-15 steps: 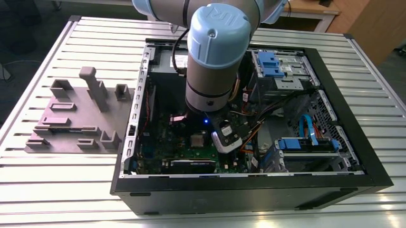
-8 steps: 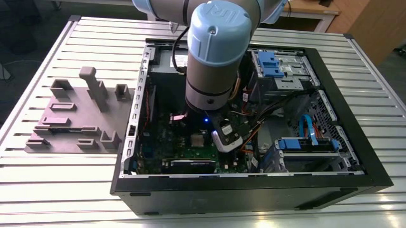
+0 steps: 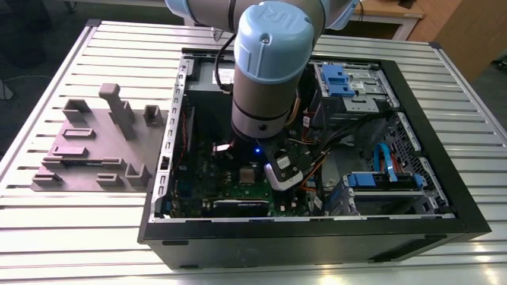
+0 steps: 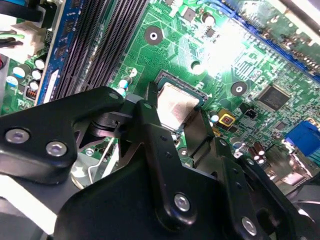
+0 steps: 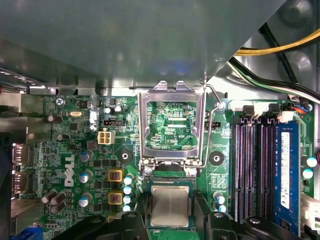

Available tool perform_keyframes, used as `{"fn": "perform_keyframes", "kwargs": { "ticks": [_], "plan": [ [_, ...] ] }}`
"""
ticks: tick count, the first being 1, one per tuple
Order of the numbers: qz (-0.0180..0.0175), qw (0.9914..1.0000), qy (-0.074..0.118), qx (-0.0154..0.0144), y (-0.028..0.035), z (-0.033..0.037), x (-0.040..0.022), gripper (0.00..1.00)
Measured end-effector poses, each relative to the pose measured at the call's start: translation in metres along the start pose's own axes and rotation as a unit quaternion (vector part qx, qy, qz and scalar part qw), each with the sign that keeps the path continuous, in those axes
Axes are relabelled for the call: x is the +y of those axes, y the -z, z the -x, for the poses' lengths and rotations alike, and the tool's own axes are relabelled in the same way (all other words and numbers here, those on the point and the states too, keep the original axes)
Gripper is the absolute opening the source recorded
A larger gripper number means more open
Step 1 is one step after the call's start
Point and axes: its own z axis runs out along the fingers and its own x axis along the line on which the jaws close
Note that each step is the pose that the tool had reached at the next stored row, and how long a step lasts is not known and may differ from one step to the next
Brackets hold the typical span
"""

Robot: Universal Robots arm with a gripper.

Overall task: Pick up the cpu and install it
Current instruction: 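Place the cpu into insertion slot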

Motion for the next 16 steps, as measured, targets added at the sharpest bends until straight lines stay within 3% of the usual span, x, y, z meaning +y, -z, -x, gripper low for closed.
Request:
{"fn": "perform_keyframes", "kwargs": {
  "ticks": [9, 11, 12, 16],
  "plan": [
    [0.0001, 1.0, 0.0, -0.0001, -0.0003, 0.0, 0.0, 0.46],
    [0.0002, 1.0, 0.0, -0.0002, -0.0006, 0.0001, 0.0, 0.47],
    [0.0001, 1.0, 0.0, -0.0001, -0.0006, 0.0, 0.0, 0.53],
    [0.0001, 1.0, 0.0, -0.0001, -0.0006, 0.0, 0.0, 0.53]
  ]
}}
